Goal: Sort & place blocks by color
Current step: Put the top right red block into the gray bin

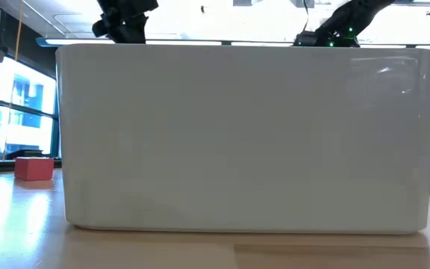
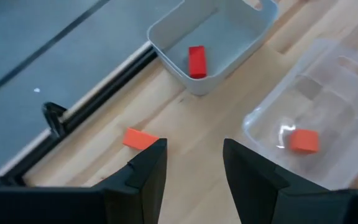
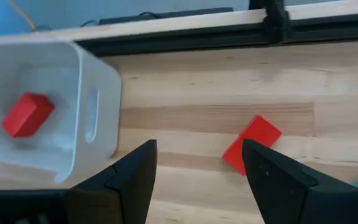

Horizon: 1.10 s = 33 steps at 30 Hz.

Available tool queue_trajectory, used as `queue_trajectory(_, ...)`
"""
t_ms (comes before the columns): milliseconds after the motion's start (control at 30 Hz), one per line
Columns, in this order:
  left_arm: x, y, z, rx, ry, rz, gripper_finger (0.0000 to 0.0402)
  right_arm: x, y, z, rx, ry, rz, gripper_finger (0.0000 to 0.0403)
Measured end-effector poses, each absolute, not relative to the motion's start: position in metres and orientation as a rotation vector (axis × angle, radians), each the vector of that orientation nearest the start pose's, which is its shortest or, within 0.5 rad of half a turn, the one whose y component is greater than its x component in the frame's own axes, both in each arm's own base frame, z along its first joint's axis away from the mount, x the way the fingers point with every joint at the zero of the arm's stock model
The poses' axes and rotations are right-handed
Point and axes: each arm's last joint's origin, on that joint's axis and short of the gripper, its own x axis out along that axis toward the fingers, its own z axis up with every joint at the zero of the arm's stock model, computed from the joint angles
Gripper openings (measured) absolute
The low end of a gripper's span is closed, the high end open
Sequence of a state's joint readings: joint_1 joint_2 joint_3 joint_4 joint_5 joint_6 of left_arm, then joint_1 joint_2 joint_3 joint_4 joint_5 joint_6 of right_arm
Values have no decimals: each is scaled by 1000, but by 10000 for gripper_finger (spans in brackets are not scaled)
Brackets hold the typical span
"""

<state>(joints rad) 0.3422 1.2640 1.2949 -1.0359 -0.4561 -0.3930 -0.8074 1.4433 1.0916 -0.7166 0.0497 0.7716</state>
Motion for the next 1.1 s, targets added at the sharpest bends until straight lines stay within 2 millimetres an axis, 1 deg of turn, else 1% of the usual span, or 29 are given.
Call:
queue_trajectory(267,215,109,348,-129,871,889,147,196,-207,250,1198,605,-1258,225)
queue_trajectory(433,213,117,350,-6,911,839,147,201,-204,232,1278,671,-1358,225)
queue_trajectory(567,211,122,350,10,934,772,147,205,-202,218,1332,733,-1428,225)
queue_trajectory(767,208,128,349,28,955,689,147,211,-204,205,1366,721,-1508,225)
queue_trajectory(1100,203,135,349,49,975,691,147,220,-208,178,1409,772,-1589,225)
